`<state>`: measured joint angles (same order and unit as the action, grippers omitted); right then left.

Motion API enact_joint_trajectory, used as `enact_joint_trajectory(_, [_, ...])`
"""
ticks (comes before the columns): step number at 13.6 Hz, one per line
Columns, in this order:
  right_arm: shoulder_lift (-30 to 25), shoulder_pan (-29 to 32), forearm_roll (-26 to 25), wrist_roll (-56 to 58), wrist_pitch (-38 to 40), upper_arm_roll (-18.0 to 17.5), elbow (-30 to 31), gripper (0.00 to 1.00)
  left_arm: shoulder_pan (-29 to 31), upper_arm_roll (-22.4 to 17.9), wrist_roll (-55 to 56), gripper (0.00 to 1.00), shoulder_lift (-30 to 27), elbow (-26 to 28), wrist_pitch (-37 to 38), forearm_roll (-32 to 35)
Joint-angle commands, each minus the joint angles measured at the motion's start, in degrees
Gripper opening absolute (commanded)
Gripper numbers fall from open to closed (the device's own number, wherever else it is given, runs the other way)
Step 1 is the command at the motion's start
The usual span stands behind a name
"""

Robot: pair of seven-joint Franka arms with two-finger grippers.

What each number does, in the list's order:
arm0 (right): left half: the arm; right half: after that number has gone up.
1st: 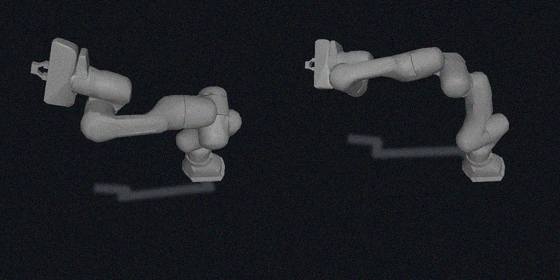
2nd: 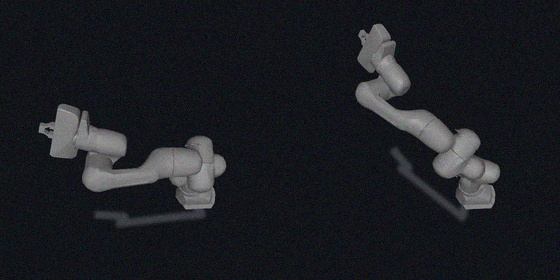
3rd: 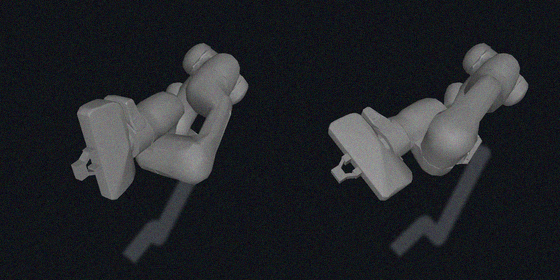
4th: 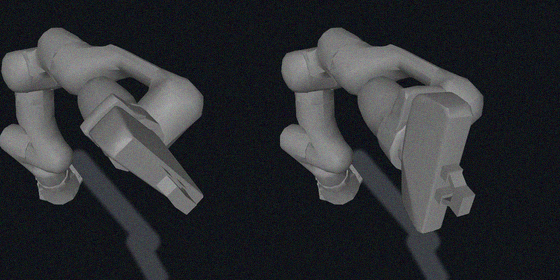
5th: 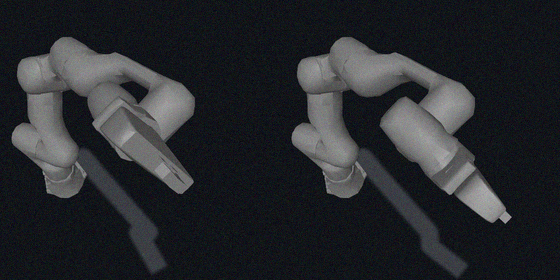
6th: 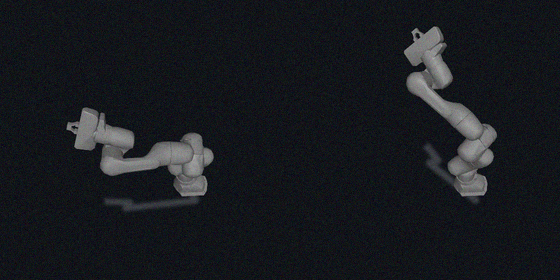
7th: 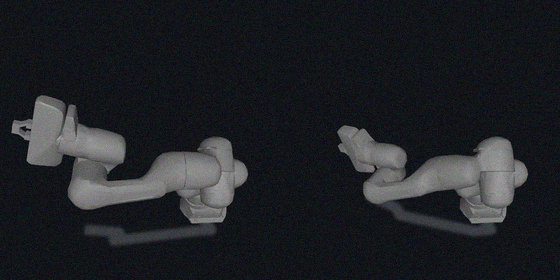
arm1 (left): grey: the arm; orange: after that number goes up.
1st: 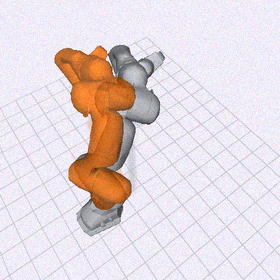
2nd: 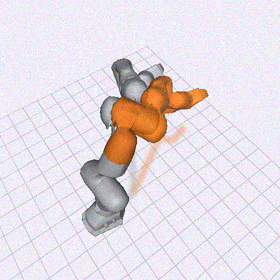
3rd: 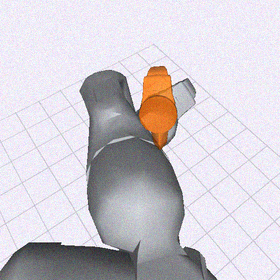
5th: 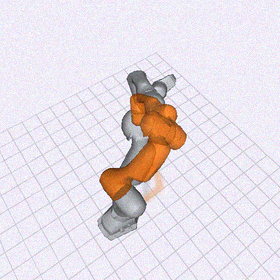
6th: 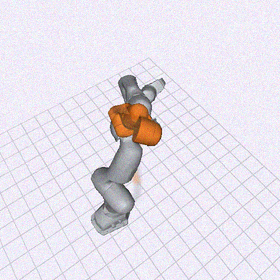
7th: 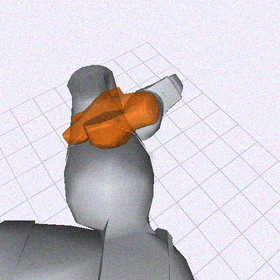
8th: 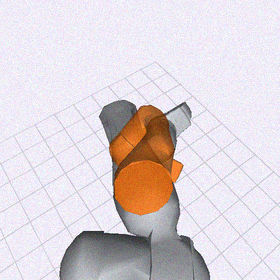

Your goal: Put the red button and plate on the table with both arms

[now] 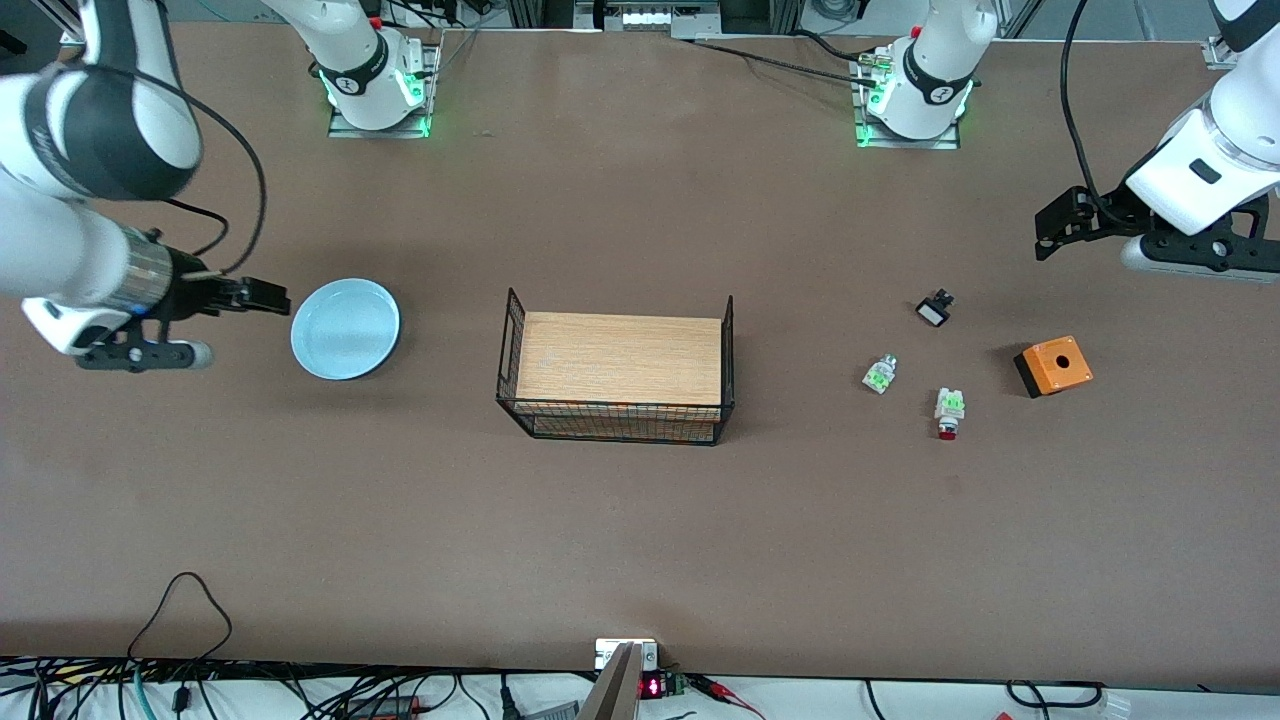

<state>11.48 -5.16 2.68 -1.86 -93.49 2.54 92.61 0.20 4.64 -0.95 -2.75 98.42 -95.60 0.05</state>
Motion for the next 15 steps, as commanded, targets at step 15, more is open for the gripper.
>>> enact_joint_trajectory(15, [-9.5,4.7,-1.9,0.7,2.6,1.9,0.6,1.00,0.3,0.3,0.1,1.00,-0.7,-2.4,0.9,-0.7])
